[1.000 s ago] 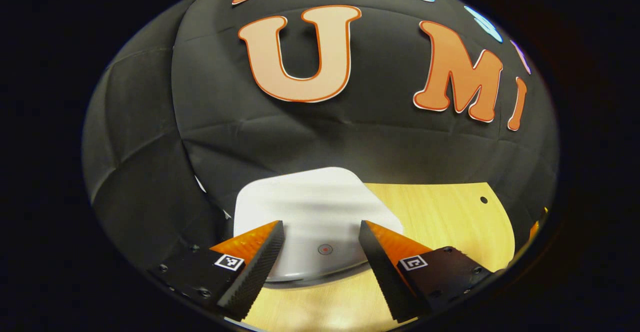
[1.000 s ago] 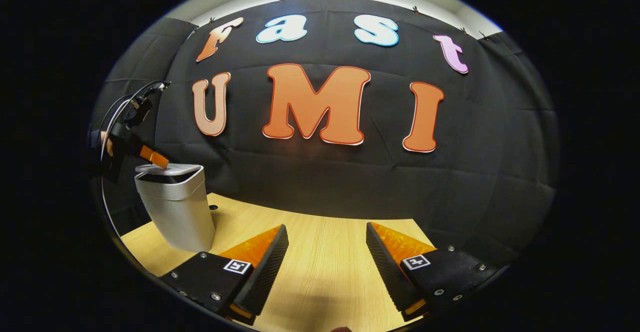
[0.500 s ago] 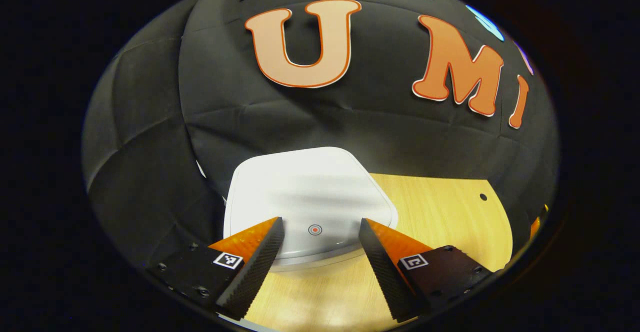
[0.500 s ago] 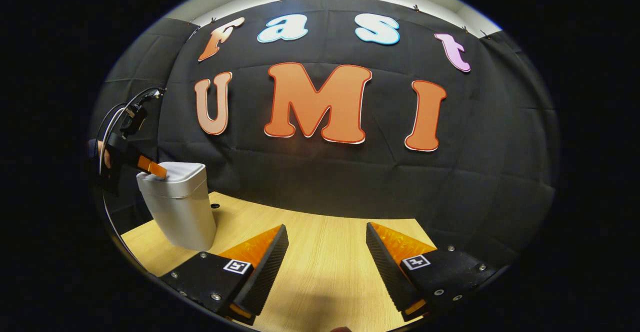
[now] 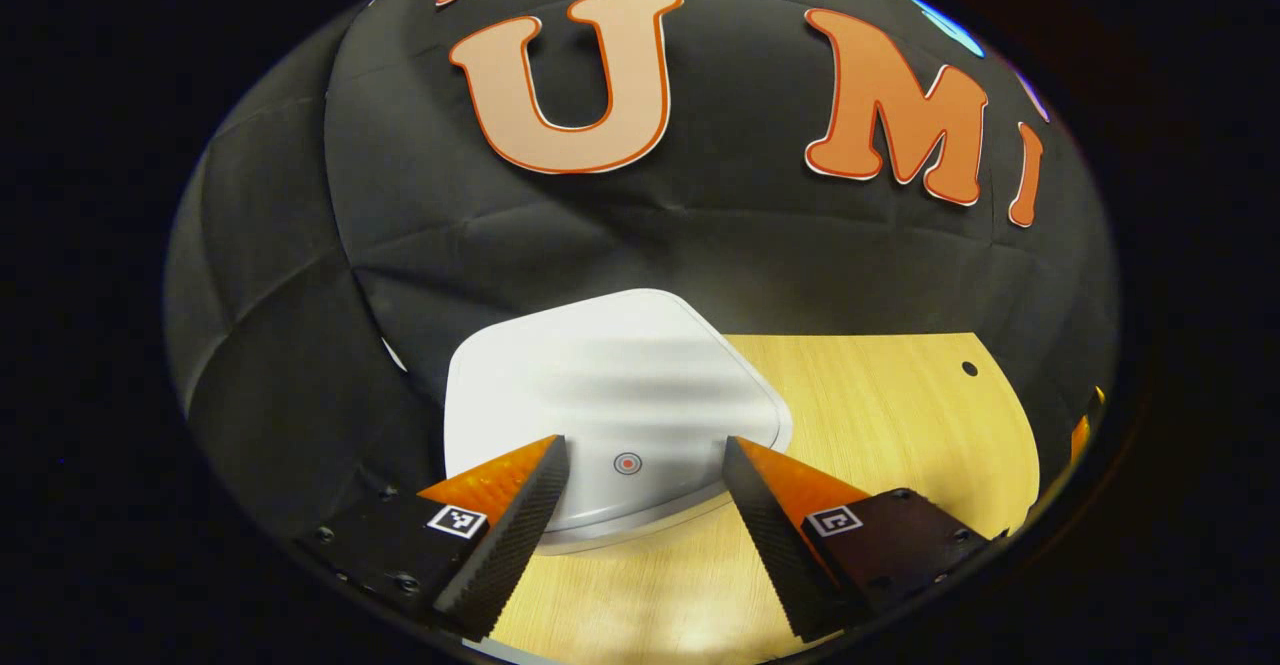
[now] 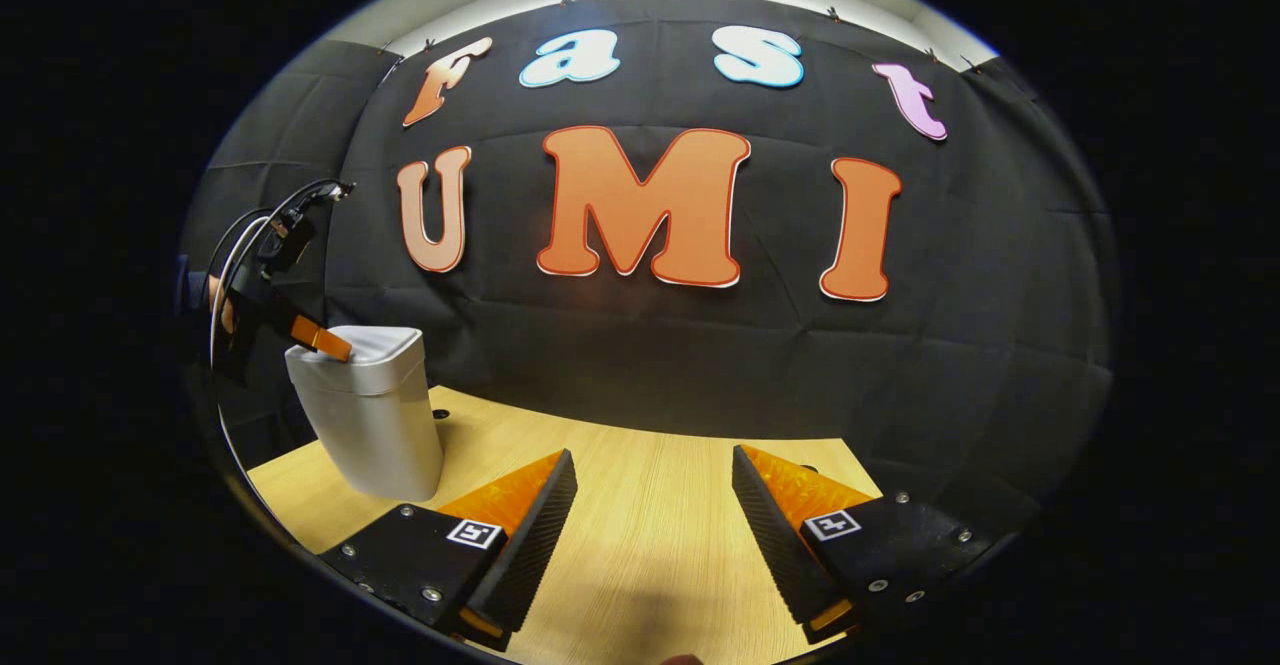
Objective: Press the lid of the desktop garbage bin to open it, pick up the crumpled paper on the desktop and throw it into the bin, then pick up the pop can on the desktop and drop it into the bin, and finally close the garbage bin lid.
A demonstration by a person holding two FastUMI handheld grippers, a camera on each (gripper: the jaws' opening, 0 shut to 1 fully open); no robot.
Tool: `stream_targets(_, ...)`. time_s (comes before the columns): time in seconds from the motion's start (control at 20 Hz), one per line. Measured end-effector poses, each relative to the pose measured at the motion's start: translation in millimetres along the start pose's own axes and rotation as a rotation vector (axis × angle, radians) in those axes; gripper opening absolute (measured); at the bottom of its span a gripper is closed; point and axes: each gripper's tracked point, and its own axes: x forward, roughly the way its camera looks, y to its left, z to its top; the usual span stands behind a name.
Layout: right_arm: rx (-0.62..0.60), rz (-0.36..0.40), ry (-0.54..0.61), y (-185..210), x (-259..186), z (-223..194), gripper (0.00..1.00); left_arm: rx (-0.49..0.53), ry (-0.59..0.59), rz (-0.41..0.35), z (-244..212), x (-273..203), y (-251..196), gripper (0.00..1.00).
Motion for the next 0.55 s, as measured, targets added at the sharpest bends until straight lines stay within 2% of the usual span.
stream_targets(0.1, 0.005, -0.006, 0.007, -5, 1, -1, 0.94, -0.014, -0.071, 0.042, 18, -3, 13, 0.97)
stream_targets(0.3, 0.003, -0.005, 0.002, -8, 6, 2, 0.94, -0.049, -0.147, 0.060, 33, -16, 12, 0.98)
stream_targets(0.55, 0.004, -0.006, -0.019, -9, 8, 11, 0.94, -0.037, -0.337, 0.023, 70, -59, -9, 0.97)
